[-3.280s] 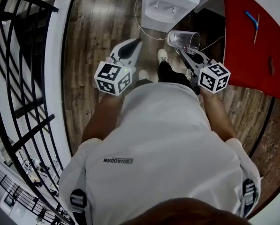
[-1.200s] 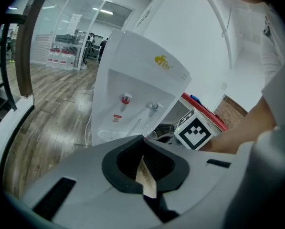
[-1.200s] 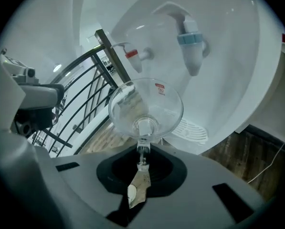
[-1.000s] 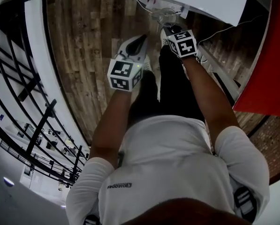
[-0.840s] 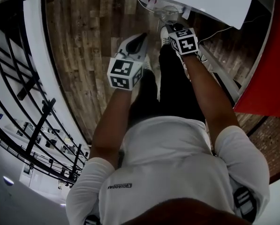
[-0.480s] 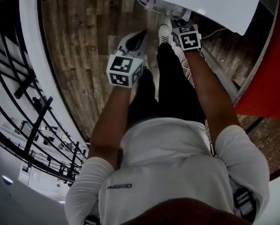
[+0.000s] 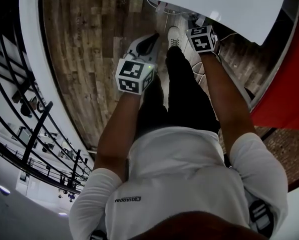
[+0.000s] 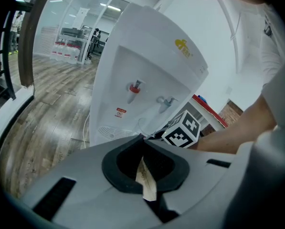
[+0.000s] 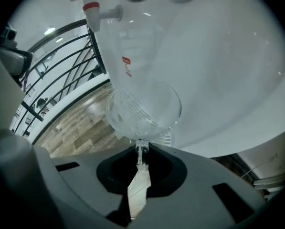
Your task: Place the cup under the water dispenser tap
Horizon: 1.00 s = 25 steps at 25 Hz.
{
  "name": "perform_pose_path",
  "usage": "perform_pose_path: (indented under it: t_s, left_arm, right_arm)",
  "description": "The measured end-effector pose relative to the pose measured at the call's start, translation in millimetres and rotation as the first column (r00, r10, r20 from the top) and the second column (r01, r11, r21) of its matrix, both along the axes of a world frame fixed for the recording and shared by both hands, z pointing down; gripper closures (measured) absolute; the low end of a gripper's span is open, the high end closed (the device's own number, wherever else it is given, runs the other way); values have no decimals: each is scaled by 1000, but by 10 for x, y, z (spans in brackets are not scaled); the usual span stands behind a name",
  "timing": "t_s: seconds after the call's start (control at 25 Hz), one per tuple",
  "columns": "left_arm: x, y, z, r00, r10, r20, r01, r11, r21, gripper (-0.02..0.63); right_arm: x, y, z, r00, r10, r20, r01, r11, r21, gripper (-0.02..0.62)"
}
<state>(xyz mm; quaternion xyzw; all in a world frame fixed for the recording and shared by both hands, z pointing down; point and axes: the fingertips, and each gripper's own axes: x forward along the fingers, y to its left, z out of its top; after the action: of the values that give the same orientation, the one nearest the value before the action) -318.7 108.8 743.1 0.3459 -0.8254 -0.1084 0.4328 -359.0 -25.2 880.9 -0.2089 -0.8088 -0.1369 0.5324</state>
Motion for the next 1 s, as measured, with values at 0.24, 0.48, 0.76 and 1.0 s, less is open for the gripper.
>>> perform_pose_path:
  t_s: [0.24, 0.48, 0.76, 1.0]
  left_arm:
    - [54, 20, 29, 1000, -7, -8, 7, 1000, -6, 609]
    - [57, 33, 18, 1000, -12, -5, 12, 1000, -11, 609]
    - [79, 33, -18, 1000, -7, 1, 7, 1000, -16, 609]
    - [157, 117, -38, 1000, -2, 3, 2, 1000, -21, 609]
  right_arm:
    - [-26, -12, 4, 998, -43, 51, 40, 998, 44, 557]
    - [-53, -38, 31, 995, -76, 62, 73, 996, 58, 555]
    - [-64, -112, 46, 997, -39, 65, 35, 997, 67, 493]
    - [107, -167, 79, 999, -35, 27, 32, 994, 105, 416]
